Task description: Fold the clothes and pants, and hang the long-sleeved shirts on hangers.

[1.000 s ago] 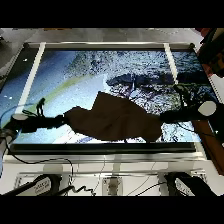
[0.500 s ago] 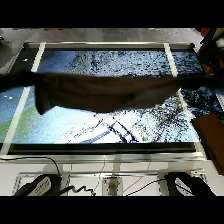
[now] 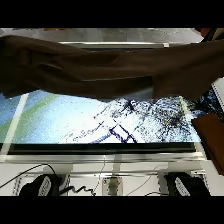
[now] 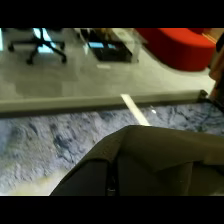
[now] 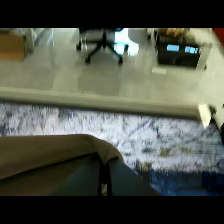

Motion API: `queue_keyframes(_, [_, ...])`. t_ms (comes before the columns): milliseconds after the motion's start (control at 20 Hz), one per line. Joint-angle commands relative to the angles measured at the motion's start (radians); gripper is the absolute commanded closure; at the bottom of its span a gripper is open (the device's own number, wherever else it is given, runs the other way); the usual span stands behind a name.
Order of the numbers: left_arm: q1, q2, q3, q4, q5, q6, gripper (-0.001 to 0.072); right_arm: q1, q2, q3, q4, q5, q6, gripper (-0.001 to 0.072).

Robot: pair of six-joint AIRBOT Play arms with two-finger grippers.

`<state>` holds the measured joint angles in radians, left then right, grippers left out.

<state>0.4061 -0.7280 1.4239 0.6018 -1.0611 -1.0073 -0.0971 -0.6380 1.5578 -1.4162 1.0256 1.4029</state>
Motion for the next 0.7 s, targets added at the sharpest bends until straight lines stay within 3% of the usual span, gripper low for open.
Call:
queue_keyframes(0, [0.001, 0.106, 0.004, 0.066, 0.037, -0.025, 0.0689, -0.001, 0.136, 0.011, 0.008, -0.046, 0.002, 0.07])
queue_keyframes(200, [0.0, 0.099, -0.022, 0.127, -0.035, -0.238, 0.0689, -0.001, 0.092, 0.01, 0.013, -0.085, 0.004, 0.0701])
queue_keyframes(450, [-0.044, -0.022, -0.274, 0.123, -0.171, -0.28, 0.0689, -0.001, -0.285, 0.01, 0.086, 0.079, 0.003, 0.07])
queue_keyframes(550, [-0.118, -0.091, -0.424, 0.123, -0.137, -0.279, 0.0689, -0.001, -0.478, 0.01, 0.118, 0.093, 0.003, 0.07])
queue_keyframes(650, [-0.215, -0.193, -0.568, 0.123, 0.017, -0.271, 0.0689, -0.001, -0.662, 0.01, 0.16, 0.037, 0.003, 0.07])
